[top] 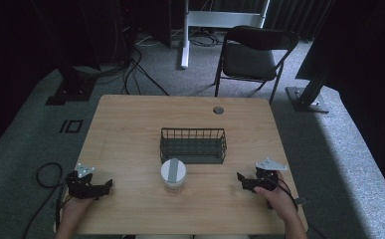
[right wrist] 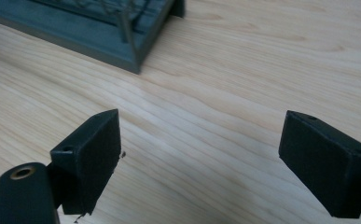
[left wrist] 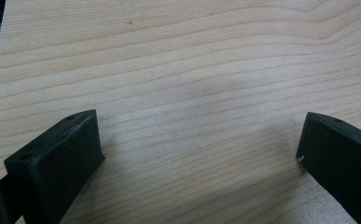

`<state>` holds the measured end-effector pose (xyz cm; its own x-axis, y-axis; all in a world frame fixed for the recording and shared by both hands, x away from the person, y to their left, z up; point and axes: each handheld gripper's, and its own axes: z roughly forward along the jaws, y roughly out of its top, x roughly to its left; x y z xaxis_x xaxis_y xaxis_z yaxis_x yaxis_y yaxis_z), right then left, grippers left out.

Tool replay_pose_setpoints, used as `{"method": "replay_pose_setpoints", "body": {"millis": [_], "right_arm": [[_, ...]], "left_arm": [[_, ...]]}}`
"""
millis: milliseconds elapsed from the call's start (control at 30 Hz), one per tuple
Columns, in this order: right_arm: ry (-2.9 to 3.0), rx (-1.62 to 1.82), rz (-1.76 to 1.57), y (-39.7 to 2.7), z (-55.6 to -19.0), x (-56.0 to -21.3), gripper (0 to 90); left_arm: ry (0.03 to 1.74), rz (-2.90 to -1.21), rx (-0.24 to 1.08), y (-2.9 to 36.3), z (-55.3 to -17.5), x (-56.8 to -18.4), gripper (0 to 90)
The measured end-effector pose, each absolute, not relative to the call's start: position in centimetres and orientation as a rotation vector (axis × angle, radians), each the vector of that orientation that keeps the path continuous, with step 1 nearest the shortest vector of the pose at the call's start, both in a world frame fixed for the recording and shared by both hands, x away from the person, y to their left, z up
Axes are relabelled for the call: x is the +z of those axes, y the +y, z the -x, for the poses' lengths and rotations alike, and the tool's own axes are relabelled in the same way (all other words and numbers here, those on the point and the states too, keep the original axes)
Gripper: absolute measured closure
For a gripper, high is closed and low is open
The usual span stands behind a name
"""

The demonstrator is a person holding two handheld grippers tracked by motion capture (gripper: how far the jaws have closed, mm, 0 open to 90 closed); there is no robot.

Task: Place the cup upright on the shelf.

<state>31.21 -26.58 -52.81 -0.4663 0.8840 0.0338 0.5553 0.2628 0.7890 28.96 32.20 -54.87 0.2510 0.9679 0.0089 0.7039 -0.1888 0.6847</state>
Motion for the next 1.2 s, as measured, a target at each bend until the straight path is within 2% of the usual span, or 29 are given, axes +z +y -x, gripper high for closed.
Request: {"method": "replay_pose_setpoints", "body": {"millis": [1200], "right_arm": [[2.318,1.215,-1.047,-18.7,-30.0,-52.1,12.8]], "left_arm": [[1.515,-1.964,0.611,32.2,-29.0,-54.9,0.1]]}}
